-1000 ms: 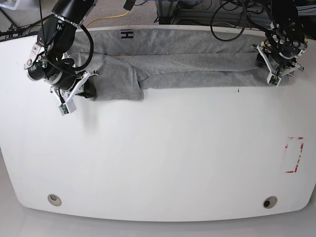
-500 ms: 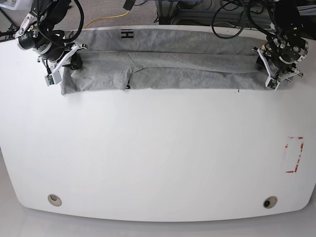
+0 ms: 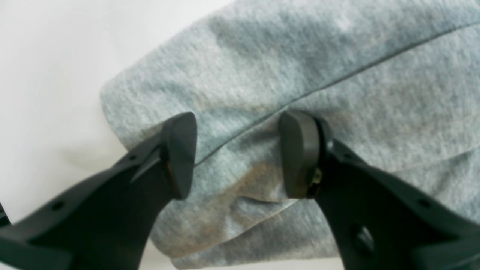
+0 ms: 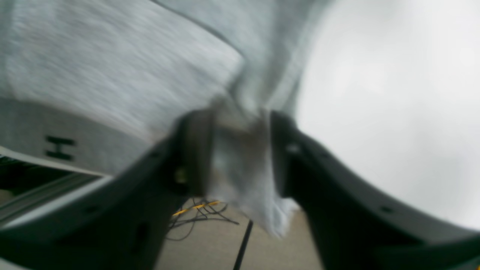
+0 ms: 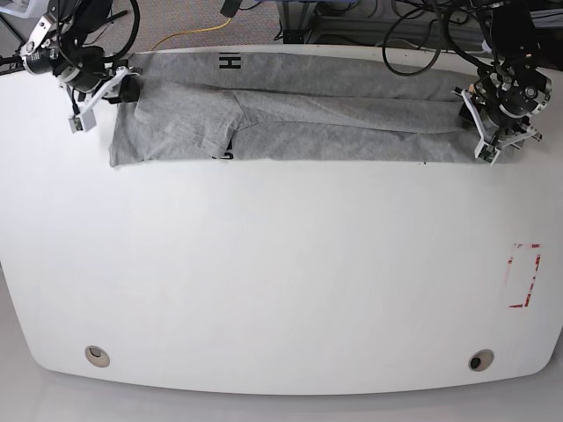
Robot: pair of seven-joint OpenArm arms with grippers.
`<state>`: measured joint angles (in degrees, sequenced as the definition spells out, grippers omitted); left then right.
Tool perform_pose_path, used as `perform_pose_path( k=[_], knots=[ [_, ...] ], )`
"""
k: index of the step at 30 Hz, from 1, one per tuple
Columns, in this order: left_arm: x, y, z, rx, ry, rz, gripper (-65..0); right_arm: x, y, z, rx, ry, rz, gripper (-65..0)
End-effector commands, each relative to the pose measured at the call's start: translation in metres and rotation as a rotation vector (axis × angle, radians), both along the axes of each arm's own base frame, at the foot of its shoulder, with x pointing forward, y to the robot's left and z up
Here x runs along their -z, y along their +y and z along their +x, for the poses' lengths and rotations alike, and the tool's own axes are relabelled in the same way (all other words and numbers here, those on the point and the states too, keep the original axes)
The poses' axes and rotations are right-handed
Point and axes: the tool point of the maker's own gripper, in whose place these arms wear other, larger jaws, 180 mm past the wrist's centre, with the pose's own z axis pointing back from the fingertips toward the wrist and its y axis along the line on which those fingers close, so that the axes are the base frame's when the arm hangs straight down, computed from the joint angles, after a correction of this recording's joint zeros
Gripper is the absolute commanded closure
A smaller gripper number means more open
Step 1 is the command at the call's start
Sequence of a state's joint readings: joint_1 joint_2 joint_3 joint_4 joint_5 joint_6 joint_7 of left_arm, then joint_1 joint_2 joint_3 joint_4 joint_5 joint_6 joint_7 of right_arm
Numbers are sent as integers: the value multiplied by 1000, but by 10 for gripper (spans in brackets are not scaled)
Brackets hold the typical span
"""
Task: Fold the T-shirt properly
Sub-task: 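Pull the folded strip taut with both grippers and smooth it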
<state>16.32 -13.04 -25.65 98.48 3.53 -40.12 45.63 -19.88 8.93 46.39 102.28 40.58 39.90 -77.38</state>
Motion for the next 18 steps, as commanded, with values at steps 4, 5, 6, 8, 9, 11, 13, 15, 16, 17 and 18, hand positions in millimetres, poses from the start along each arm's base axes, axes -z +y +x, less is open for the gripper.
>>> perform_pose_path(
  k=[4, 5, 6, 8, 9, 11, 13, 15, 16, 17, 18],
  knots=[
    [-26, 4, 20, 8, -70, 43, -335, -36, -14, 15, -10, -108, -91, -460],
    [-31, 2, 23, 14, -87, 47, -336, -43, -11, 18, -28, -126, -107, -488],
    [-35, 0, 25, 19, -101, 45, -336, -46, -9, 19, -40, -131, -115, -503],
    [-42, -11, 30, 27, -138, 13, -338, -49, 1, 20, -58, -138, -83, -499],
    [-46, -14, 32, 31, -155, 0, -338, -51, 11, 24, -68, -163, -38, -493],
    [-54, -21, 36, 42, -186, -26, -338, -55, 33, 31, -105, -205, 40, -472],
    [-60, -25, 38, 48, -209, -45, -339, -56, 55, 36, -155, -227, 103, -433],
    [-64, -24, 37, 38, -210, -55, -340, -53, 77, 38, -207, -222, 145, -384],
    [-65, -22, 36, 25, -207, -57, -340, -52, 84, 39, -223, -220, 158, -371],
    [-67, -16, 33, -1, -200, -63, -349, -50, 92, 38, -237, -214, 172, -354],
    [-69, -8, 29, -40, -194, -80, -374, -46, 97, 37, -251, -199, 169, -352]
  ],
)
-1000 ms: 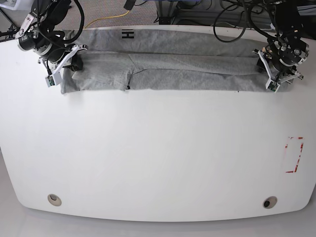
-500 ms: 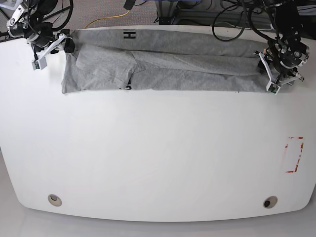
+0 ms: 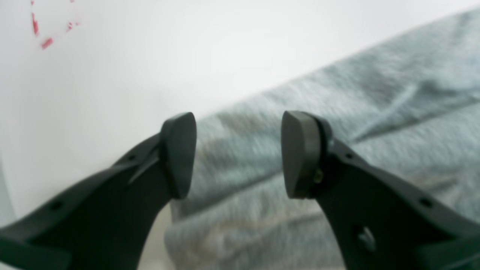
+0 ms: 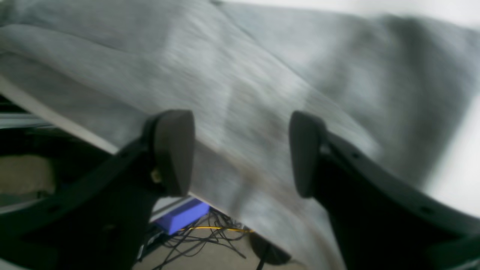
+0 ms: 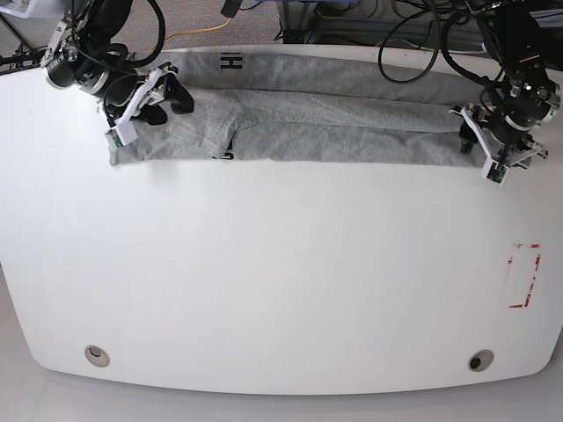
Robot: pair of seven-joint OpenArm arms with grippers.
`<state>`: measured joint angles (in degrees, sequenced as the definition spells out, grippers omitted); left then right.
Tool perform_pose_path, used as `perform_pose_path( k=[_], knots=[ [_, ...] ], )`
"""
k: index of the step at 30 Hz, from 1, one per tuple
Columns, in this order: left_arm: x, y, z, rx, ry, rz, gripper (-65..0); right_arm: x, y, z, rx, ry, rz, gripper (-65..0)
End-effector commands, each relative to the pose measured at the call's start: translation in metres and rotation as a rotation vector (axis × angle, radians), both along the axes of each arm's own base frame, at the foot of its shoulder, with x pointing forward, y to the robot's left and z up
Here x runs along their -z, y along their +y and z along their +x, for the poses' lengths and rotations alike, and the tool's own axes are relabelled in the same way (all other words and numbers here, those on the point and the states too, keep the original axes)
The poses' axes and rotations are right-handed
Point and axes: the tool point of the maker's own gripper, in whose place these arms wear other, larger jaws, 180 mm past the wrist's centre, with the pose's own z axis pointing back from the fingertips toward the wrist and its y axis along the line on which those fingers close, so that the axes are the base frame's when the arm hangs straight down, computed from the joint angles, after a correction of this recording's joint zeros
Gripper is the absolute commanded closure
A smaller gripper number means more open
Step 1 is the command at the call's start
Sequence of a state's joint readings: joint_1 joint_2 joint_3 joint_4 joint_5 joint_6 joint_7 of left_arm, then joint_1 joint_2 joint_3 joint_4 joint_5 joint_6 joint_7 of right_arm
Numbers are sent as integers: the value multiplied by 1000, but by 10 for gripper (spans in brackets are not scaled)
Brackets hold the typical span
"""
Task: Fold the T-shirt properly
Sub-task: 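Pull the folded strip taut with both grippers and smooth it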
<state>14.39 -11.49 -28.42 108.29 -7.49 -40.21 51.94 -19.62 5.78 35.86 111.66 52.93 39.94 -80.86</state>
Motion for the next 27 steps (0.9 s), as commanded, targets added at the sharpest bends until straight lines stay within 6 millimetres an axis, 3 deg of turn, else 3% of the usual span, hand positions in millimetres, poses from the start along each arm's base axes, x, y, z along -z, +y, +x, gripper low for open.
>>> perform_pose_path(
  k=[1, 6, 11, 14, 18, 27],
  knots=[
    [-18, 22, 0, -75, -35, -22, -406, -1, 3, 3, -17, -13, -24, -363],
    [-40, 55, -6, -213, -93, -103, -553, 28, 6, -4, -15, 87, -78, -377],
    [-48, 74, -15, -300, -92, -147, -583, 53, 0, -3, 14, 155, -72, -255],
    [-37, 83, -21, -339, -67, -188, -583, 62, -3, -1, 20, 183, -59, -249],
    [-19, 97, -28, -371, -17, -244, -583, 68, -6, 3, 26, 198, -44, -303],
    [14, 112, -45, -411, 78, -364, -583, 66, -11, 11, 26, 184, -55, -328]
  ],
)
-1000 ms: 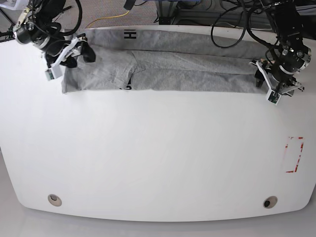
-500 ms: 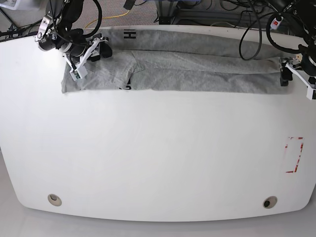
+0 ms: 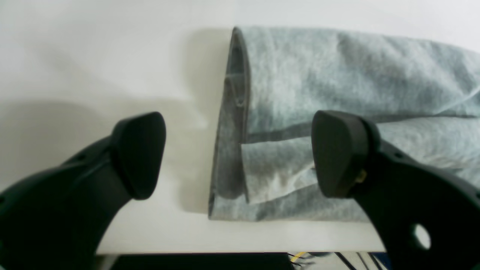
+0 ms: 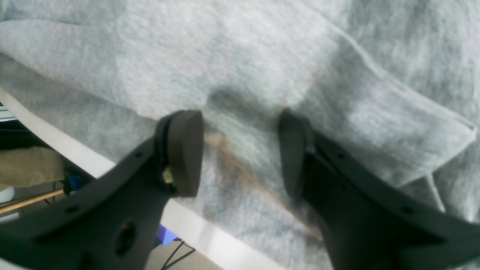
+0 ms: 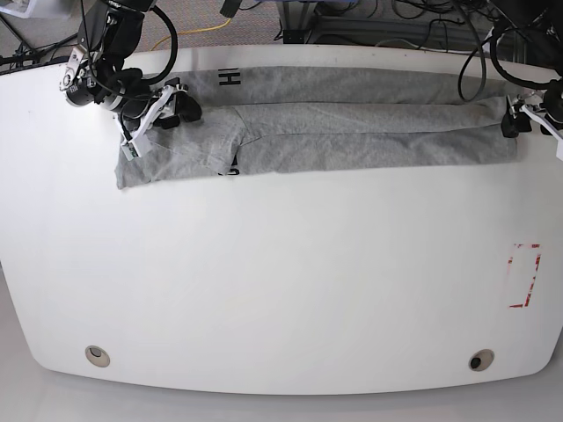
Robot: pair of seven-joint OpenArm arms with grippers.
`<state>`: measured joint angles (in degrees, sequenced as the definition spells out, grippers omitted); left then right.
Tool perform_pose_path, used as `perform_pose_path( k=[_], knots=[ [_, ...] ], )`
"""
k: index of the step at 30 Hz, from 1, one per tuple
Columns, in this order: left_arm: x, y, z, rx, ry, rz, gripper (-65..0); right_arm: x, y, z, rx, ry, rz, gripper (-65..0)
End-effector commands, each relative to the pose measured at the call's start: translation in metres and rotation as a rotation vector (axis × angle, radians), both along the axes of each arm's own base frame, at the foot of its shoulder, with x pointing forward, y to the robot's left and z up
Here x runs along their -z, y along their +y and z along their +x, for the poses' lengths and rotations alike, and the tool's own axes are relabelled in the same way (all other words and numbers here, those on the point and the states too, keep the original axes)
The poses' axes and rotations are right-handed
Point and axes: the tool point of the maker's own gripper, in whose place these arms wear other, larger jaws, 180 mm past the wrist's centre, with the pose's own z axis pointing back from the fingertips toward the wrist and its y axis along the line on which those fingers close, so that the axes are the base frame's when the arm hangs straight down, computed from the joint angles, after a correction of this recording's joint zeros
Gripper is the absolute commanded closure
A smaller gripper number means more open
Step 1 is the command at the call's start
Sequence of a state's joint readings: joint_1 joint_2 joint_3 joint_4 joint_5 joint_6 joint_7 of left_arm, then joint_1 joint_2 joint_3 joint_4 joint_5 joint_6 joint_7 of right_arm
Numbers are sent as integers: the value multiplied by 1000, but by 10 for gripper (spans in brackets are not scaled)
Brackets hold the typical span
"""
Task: Fold the T-shirt properly
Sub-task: 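Pull the folded strip taut with both grippers and smooth it, then move the left gripper to the strip's middle and grasp its end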
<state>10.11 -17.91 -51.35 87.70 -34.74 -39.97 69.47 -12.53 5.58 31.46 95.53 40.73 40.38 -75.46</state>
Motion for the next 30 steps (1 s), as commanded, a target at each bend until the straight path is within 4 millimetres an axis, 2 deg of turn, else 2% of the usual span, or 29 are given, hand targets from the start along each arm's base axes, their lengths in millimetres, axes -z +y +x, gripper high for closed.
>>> perform_pose_path(
  k=[1, 3, 5, 9, 12, 13, 16, 19, 21, 26, 30],
  knots=[
    [-3, 9, 1, -5, -6, 5, -583, 5, -12, -5, -8, 43, -59, -328],
    [4, 6, -1, -2, 12, -14, -583, 5, -12, -5, -8, 43, -59, -328],
    [17, -8, 0, 40, 48, -43, -582, 5, -12, -5, -8, 43, -59, -328],
    [24, -20, 3, 102, 81, -42, -579, 4, -11, -5, -7, 39, -55, -328],
    [32, -28, -3, 124, 111, -55, -557, 4, -10, -4, -7, 37, -51, -328],
    [34, -30, -5, 131, 120, -56, -531, 4, -10, -4, -7, 37, -51, -328],
    [37, -34, -6, 143, 134, -58, -376, 4, -10, -4, -5, 36, -50, -328],
    [37, -34, -6, 142, 131, -59, -124, 4, -10, -4, -5, 36, -50, -328],
    [34, -34, -4, 146, 124, -54, -3, 4, -10, -4, -5, 37, -51, -328],
    [13, -39, 8, 182, 65, 3, -3, 4, -10, -3, -5, 34, -51, -328],
    [-19, -63, 22, 254, -34, 79, -1, 4, -10, -3, -5, 34, -51, -328]
  ],
)
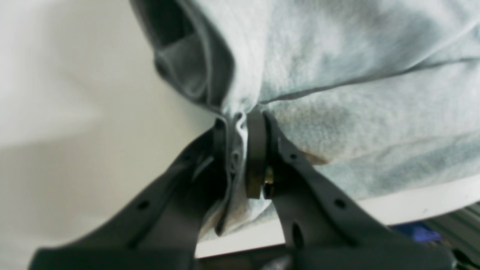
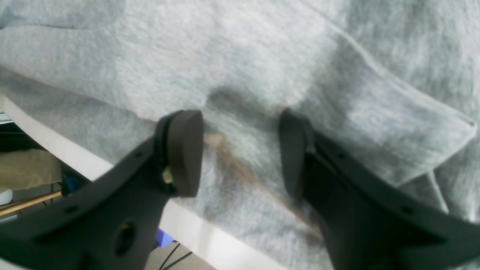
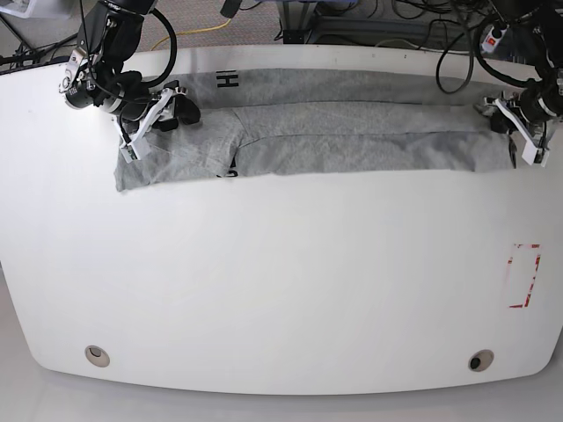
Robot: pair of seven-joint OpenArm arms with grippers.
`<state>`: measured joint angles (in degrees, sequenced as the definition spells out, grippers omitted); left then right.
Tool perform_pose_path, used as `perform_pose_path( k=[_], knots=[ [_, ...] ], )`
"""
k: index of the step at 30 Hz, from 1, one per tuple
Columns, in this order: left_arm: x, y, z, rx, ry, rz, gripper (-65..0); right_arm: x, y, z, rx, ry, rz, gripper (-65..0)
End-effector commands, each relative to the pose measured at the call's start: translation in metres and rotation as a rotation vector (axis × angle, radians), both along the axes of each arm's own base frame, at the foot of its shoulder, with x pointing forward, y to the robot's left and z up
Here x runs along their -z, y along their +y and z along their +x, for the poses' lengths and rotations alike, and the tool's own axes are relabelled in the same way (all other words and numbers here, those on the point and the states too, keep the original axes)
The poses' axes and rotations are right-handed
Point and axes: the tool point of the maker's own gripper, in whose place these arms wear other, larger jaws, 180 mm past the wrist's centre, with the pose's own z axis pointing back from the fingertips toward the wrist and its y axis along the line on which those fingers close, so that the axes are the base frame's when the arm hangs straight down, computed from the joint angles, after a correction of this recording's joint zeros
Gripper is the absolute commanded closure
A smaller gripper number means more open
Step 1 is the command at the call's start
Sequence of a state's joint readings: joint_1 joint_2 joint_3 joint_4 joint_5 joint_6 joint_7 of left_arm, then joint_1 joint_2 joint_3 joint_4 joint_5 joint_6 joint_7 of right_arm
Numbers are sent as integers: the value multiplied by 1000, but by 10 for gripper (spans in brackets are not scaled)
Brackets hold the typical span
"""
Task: Fold the T-shirt properly
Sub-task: 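Move the left gripper to the strip's middle and grasp its end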
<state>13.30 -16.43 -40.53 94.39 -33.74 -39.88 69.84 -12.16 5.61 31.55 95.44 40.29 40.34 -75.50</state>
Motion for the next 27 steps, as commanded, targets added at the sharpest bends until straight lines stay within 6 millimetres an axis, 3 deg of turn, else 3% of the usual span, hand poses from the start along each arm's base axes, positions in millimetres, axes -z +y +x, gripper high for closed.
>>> perform_pose_path(
  k=[1, 5, 10, 17, 22, 27],
  knots=[
    [-40, -21, 21, 88, -134, 56, -1, 4, -9, -5, -6, 35, -45, -328],
    [-58, -81, 34, 254, -209, 54, -3, 4, -9, -5, -6, 35, -45, -328],
    [-48, -159, 36, 427, -210, -56, -3, 4, -9, -5, -6, 35, -45, -328],
    [-59, -258, 45, 611, -271, -220, -3, 4, -9, -5, -6, 35, -44, -328],
    [-60, -289, 43, 666, -271, -280, -4, 0, -9, 2, -4, 17, -45, -328],
    [-59, -294, 41, 668, -261, -291, -4, -1, -10, 5, -1, 10, -44, -328]
  ],
)
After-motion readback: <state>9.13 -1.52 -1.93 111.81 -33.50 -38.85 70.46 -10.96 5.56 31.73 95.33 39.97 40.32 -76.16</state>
